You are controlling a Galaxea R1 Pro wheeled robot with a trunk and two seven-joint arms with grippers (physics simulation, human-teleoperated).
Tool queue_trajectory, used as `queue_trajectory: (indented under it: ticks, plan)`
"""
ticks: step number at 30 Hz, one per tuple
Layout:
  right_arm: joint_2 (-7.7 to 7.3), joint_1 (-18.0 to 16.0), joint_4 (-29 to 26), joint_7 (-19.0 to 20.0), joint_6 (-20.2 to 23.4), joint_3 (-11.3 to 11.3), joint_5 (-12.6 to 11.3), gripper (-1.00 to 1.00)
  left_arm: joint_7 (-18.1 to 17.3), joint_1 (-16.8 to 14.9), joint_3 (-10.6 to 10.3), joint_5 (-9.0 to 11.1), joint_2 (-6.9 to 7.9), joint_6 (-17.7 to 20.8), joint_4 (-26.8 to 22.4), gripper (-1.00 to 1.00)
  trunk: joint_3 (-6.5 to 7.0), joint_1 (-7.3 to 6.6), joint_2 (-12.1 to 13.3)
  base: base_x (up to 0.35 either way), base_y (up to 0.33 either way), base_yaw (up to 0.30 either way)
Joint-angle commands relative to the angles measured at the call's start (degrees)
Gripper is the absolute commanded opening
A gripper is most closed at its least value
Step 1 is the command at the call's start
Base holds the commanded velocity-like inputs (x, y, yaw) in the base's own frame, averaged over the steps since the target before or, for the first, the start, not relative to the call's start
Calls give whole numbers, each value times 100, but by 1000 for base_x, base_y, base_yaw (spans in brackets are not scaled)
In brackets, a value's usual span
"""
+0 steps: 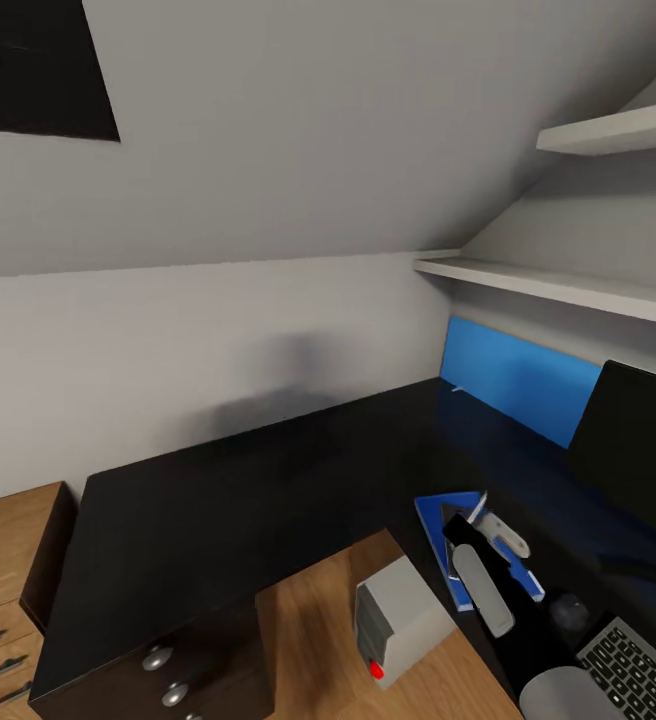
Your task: In the bedroom, organize the workspace by keeping the computer under the desk, ensuring the monitor is on the desk, placing the keyboard on the desk next to the monitor, placing the mouse on the desk next to the keyboard, moving the folder from the swivel chair onto the desk next to the mouse, stacking the notebook on top of the folder with the pen on top of the notebook, and positioning the swivel chair next to the desk.
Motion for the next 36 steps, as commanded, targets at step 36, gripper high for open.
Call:
queue_trajectory:
  ticks: [36]
  plan:
    - [-175,-119,590,-75,605,5,359,-100,35,-3,-33,59,6,-48,-12,100,-7,1,-7,50,0,0]
